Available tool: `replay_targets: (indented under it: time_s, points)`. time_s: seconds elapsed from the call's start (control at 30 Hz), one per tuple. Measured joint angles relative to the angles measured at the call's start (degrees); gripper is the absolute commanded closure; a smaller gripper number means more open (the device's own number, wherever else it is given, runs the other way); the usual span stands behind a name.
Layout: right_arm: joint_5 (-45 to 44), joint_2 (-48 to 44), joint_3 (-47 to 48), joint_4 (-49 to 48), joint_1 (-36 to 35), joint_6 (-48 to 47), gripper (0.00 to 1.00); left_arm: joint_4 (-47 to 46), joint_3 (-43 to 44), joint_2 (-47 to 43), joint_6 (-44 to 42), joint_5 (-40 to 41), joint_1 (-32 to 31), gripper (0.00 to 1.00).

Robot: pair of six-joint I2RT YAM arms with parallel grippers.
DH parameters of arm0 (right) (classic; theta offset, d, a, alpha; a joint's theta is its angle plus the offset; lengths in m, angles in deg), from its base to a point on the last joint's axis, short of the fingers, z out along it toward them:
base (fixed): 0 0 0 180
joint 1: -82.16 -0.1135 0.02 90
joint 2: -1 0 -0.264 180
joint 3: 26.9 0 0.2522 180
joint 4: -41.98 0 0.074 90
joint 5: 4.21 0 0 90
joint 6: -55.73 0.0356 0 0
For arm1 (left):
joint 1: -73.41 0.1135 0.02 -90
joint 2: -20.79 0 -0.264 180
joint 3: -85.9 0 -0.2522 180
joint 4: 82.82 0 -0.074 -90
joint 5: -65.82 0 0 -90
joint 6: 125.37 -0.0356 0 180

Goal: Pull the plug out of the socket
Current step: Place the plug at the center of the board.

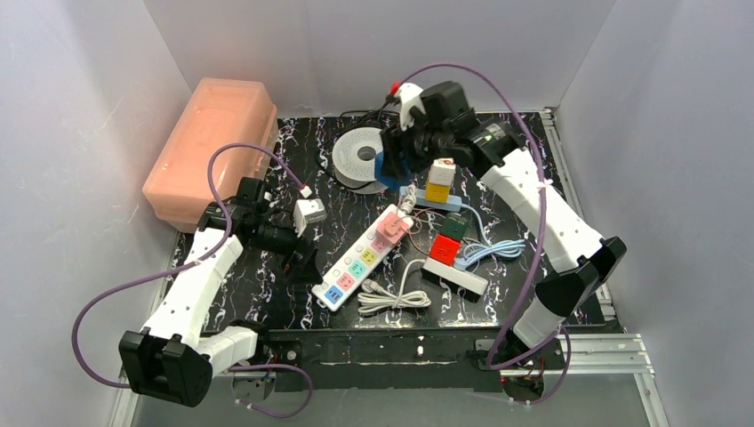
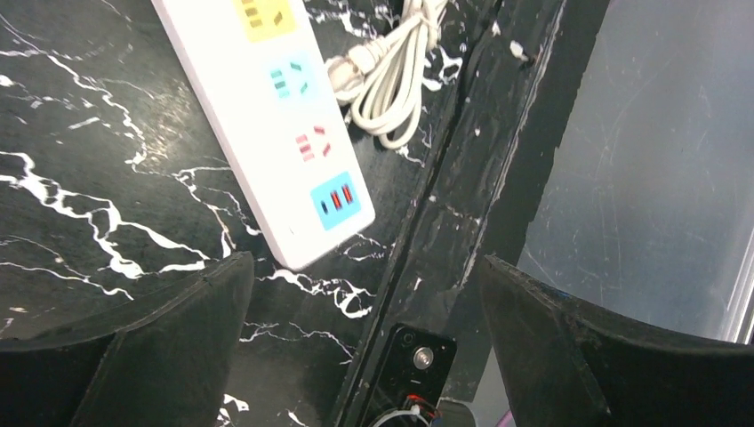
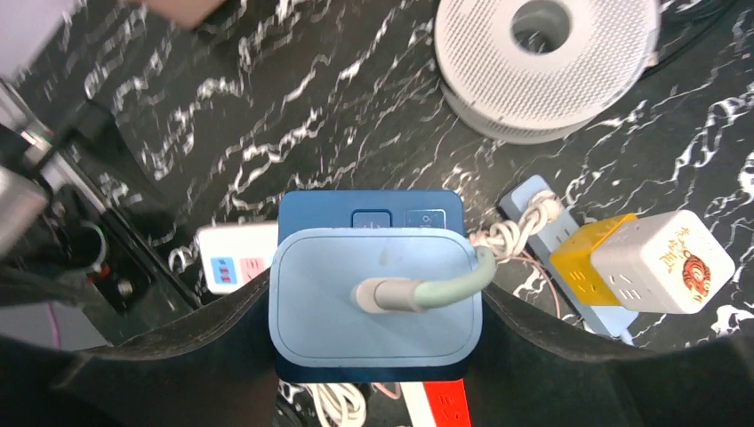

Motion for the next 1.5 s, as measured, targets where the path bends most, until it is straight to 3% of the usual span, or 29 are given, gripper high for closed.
replay_targets:
  time_s: [0.27,0.53,0.77,1.13,1.3,1.5]
  points:
    - [2.84,-1.51,2.08,-0.92,2.97,6.23,0.99,-0.98,-1.99,3.89,-4.66,2.05,-1.95,0.02]
    - [4.98,-2.25,-3.93,-4.00,6.49,12.72,0.99,-2.56,-1.99,5.27,-8.48,5.31,-7.80,0.02]
    - [9.40,-2.71,-6.36,-5.60,7.91,13.86,0.99,-5.49,0.02,10.10,-6.58,8.11,-10.49,0.02]
    - [7.69,-1.60,-22.77,-13.86,3.17,14.73,0.98,-8.48,2.45,15.15,-4.09,9.53,-10.47,0.02]
    - [4.96,3.63,-17.29,-15.19,0.79,13.84,0.97,-8.61,2.34,15.19,-4.37,10.38,-10.47,0.02]
    - [2.43,18.05,-0.90,-9.79,-3.21,12.07,0.92,-8.55,-0.85,13.29,-6.43,11.41,-10.47,0.02]
